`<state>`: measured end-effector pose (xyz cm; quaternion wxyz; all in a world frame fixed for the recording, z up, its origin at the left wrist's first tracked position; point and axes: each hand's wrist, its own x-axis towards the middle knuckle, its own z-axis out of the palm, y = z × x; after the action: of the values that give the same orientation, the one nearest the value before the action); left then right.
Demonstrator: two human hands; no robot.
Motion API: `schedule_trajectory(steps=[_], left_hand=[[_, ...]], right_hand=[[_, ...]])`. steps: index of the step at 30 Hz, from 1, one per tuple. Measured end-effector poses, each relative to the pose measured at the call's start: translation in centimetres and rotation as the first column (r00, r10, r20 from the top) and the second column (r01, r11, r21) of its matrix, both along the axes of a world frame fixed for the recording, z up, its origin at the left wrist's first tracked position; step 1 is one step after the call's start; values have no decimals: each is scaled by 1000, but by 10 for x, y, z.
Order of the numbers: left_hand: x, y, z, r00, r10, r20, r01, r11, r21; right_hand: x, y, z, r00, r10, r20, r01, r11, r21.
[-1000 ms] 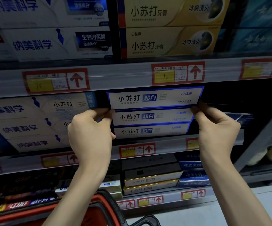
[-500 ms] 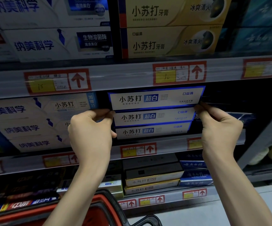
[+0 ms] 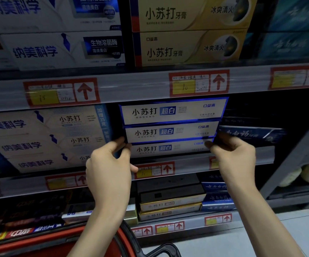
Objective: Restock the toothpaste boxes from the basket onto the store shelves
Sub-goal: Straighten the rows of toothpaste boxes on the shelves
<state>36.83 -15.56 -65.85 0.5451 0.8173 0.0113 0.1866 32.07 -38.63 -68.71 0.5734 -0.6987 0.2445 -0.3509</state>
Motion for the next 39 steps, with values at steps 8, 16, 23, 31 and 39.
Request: schedule_trajectory(steps=[8,16,23,31,39], left_hand=[[3,-2,-11,999,46,-19,-43,990,137],[10,-1,-15,998,57,6,-57,983,176],[14,-1,-16,998,65,22,-68,975,209],[10,6,-9,999,8,38,-14,985,173],[-4,28,12,1000,21,5,-21,983,180]], right_hand=[[5,1,-6,992,-56,-117,33,982,-187],[7,2,-9,991,-74,-110,51,979,-196],[9,5,-7,989,-86,-123,65,984,-167],[3,12,3,988,-78,-130,60,989,-138],[-10,31,21,958,-230,-170,200,963,-180]])
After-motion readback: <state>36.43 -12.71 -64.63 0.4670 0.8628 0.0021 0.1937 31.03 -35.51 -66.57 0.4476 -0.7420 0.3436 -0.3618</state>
